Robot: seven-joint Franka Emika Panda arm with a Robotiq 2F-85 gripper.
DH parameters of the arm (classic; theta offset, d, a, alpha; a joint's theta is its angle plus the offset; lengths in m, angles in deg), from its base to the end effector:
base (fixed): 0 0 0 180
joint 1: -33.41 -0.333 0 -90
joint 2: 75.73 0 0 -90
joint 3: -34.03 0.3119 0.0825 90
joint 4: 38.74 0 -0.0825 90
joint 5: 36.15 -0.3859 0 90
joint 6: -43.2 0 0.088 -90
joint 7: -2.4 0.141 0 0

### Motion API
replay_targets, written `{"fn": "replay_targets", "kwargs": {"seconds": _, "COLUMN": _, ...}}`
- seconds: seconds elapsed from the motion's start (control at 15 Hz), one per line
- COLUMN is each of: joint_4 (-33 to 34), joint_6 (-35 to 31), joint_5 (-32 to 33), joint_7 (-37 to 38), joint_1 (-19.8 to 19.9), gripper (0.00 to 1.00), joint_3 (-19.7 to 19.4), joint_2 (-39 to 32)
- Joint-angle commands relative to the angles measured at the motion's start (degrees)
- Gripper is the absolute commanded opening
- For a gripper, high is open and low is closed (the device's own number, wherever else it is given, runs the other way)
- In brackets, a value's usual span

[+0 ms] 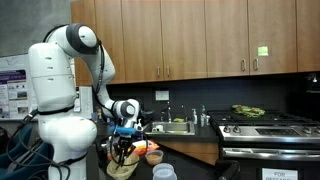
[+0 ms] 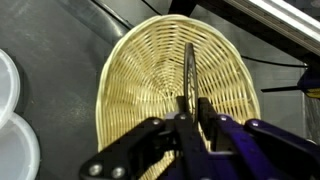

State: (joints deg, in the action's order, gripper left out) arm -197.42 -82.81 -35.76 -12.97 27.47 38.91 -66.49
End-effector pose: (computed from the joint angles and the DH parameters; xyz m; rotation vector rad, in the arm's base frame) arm 0.3179 0.0581 0.1992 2.9939 0.6983 -0.6391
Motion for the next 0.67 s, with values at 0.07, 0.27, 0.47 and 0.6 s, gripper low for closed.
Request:
{"fn": "replay_targets", "kwargs": {"seconds": 0.07, "joint_4": 1.9, "joint_6": 3.6, "joint_5": 0.2, "joint_7": -0.2, "joint_1": 0.3, "gripper": 0.04, "joint_3": -1.1, "joint_2": 1.1}}
{"fn": "replay_targets", "kwargs": {"seconds": 0.27, "joint_4": 4.4, "joint_6": 5.0, "joint_5": 1.4, "joint_7": 0.4, "joint_1": 0.7, "gripper": 0.04, "joint_3": -1.6, "joint_2": -0.5}}
{"fn": "replay_targets", "kwargs": {"seconds": 0.47, "joint_4": 6.8, "joint_6": 6.0, "joint_5": 2.4, "joint_7": 1.3, "joint_1": 1.4, "gripper": 0.04, "joint_3": -1.9, "joint_2": -1.5}}
{"fn": "replay_targets", "kwargs": {"seconds": 0.6, "joint_4": 8.3, "joint_6": 6.5, "joint_5": 3.0, "joint_7": 2.5, "joint_1": 2.1, "gripper": 0.04, "joint_3": -2.2, "joint_2": -2.7}}
